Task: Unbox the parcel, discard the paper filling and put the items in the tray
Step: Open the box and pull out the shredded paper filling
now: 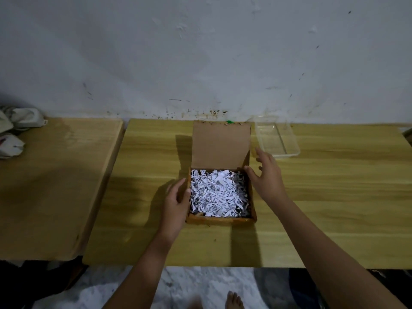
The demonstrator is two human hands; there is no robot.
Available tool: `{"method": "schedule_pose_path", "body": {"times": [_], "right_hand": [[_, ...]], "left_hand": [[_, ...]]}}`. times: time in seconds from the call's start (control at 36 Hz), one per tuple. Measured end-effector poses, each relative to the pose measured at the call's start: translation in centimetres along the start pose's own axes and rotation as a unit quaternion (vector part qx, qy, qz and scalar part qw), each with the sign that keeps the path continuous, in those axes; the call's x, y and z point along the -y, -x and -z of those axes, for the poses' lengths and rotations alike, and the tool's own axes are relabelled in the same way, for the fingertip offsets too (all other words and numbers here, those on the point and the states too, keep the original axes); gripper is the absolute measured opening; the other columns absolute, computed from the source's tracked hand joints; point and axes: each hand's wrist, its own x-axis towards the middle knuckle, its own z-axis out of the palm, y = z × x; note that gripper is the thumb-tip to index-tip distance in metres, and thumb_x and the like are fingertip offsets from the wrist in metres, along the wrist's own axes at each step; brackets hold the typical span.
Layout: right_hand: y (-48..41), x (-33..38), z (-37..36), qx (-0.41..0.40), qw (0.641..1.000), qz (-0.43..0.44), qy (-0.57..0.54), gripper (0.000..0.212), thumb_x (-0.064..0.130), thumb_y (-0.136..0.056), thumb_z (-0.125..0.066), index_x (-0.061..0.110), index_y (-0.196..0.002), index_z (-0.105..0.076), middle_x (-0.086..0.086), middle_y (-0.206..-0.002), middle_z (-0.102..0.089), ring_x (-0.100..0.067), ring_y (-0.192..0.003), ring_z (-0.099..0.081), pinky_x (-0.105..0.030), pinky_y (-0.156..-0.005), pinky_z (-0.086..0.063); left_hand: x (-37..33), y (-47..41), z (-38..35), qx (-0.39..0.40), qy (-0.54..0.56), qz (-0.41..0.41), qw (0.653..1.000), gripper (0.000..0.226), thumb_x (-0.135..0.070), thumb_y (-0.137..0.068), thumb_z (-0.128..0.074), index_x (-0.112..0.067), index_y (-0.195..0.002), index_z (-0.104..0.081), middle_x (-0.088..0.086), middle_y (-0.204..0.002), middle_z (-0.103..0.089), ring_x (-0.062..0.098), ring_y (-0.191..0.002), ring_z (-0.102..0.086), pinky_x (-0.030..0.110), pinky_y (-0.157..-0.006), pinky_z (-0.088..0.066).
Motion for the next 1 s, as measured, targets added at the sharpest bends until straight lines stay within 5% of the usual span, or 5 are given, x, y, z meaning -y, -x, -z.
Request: {"method": "schedule_pose_path", "body": {"times": [0.08,0.19,0.36,0.72,1.0], "right_hand": [[1.6,0.3,1.5,0.015,0.996,0.081,0.014,0.051,0.023,-0.082,-0.068,0.013,-0.127,-0.049,-0.006,-0.123,-0.048,-0.018,-0.109,-0.050,-0.040,-0.094,-0.048],[2.2,0.7,1.8,0.235,0.953,0.171,0.089,0.071,0.030,-0.073,-0.076,0.014,-0.134,-0.043,-0.005,-0.139,-0.039,-0.021,-0.126,-0.040,-0.040,-0.104,-0.039],[1.3,1.2,-0.6,0.375,0.874,0.180,0.253,0.099,0.029,-0.068,-0.077,0.012,-0.146,-0.017,-0.008,-0.152,-0.019,-0.028,-0.138,-0.022,-0.039,-0.110,-0.031],[0.8,0.4,-3.0,0.340,0.856,0.191,0.340,0.089,0.049,-0.065,-0.072,0.010,-0.135,-0.032,-0.012,-0.124,-0.050,-0.030,-0.114,-0.049,-0.039,-0.093,-0.046],[1.1,1.1,-2.5,0.360,0.855,0.180,0.326,0.096,0.036,-0.067,-0.071,0.005,-0.142,-0.020,-0.016,-0.132,-0.044,-0.033,-0.118,-0.045,-0.038,-0.099,-0.042]], "left_hand": [[-2.2,-0.4,0.5,0.000,-0.042,-0.064,0.997,0.041,-0.015,-0.084,-0.066,-0.015,-0.123,-0.055,0.001,-0.129,-0.047,0.016,-0.119,-0.047,0.023,-0.097,-0.039],[-5.4,-1.0,0.3,0.191,-0.210,-0.120,0.951,0.061,-0.029,-0.081,-0.070,-0.022,-0.135,-0.042,-0.009,-0.136,-0.039,0.004,-0.117,-0.039,0.002,-0.080,-0.031],[-5.2,-2.9,-1.9,0.352,-0.433,-0.105,0.823,0.104,-0.035,-0.071,-0.077,-0.011,-0.147,-0.010,0.004,-0.153,-0.013,0.020,-0.141,-0.011,0.032,-0.113,-0.021],[-3.7,-4.3,-3.8,0.356,-0.585,-0.207,0.699,0.086,-0.032,-0.076,-0.069,0.000,-0.139,-0.020,0.014,-0.137,-0.030,0.030,-0.131,-0.024,0.034,-0.113,-0.018],[-3.2,-4.9,-3.4,0.303,-0.596,-0.259,0.697,0.072,-0.024,-0.069,-0.069,-0.009,-0.130,-0.034,0.009,-0.126,-0.044,0.026,-0.118,-0.038,0.033,-0.102,-0.031]]}}
